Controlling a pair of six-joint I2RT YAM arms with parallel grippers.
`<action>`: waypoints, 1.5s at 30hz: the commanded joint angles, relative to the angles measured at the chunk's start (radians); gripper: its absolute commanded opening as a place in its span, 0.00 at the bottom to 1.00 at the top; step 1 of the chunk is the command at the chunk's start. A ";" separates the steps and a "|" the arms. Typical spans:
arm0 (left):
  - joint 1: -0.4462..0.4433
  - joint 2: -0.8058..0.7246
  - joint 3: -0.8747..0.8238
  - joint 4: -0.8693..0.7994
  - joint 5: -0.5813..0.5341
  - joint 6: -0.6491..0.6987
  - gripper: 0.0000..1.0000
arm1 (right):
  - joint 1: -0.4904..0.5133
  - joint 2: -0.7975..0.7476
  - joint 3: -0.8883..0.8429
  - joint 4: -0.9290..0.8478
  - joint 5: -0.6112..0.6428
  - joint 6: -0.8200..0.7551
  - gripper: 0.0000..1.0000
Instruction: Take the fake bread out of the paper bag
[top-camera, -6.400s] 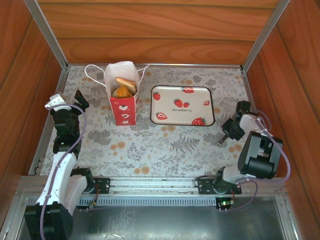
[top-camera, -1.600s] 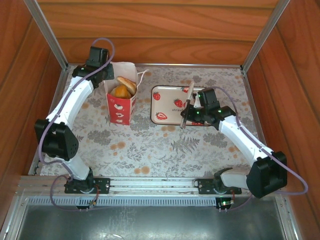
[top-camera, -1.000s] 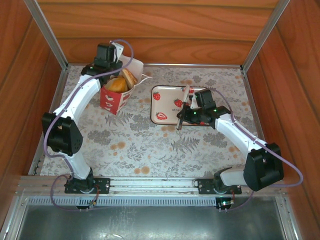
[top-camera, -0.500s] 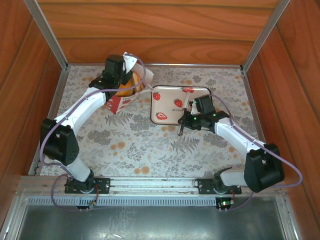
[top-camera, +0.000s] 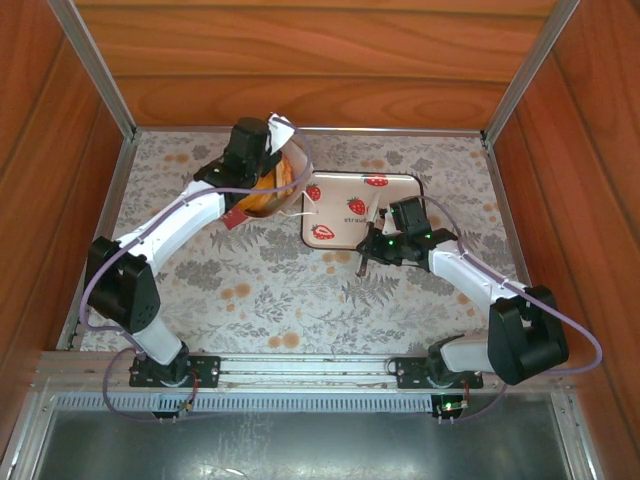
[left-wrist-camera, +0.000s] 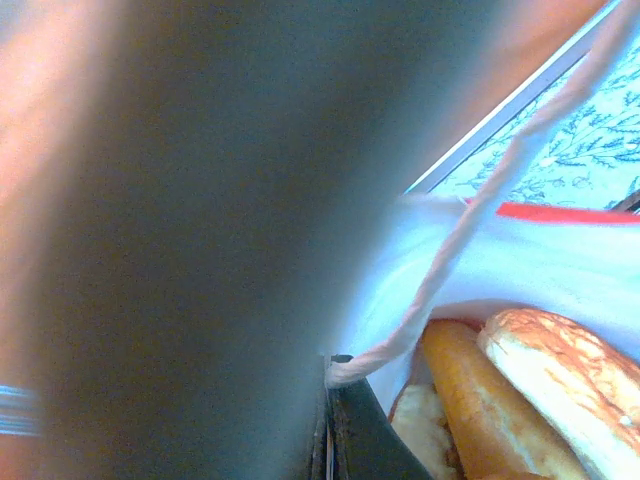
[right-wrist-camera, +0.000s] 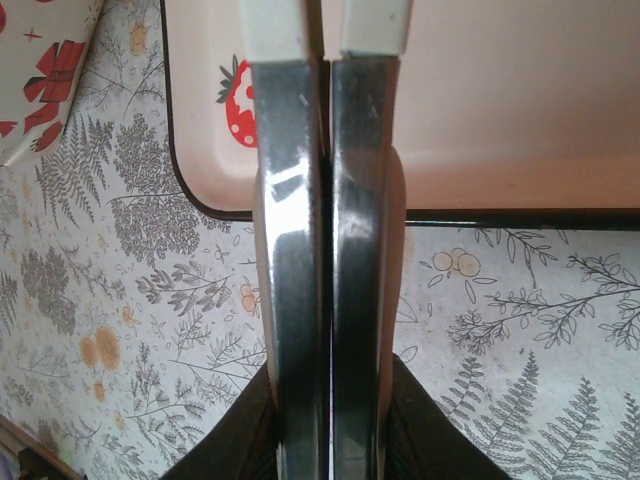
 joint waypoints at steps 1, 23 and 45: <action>-0.035 -0.039 -0.028 0.063 -0.071 0.026 0.00 | -0.008 0.002 -0.005 0.036 -0.035 -0.011 0.09; -0.138 -0.055 -0.189 0.164 -0.277 0.002 0.00 | -0.059 -0.016 0.013 0.044 -0.079 0.000 0.10; -0.227 0.078 -0.123 0.239 -0.394 0.009 0.00 | -0.088 0.022 0.011 0.091 -0.143 -0.005 0.10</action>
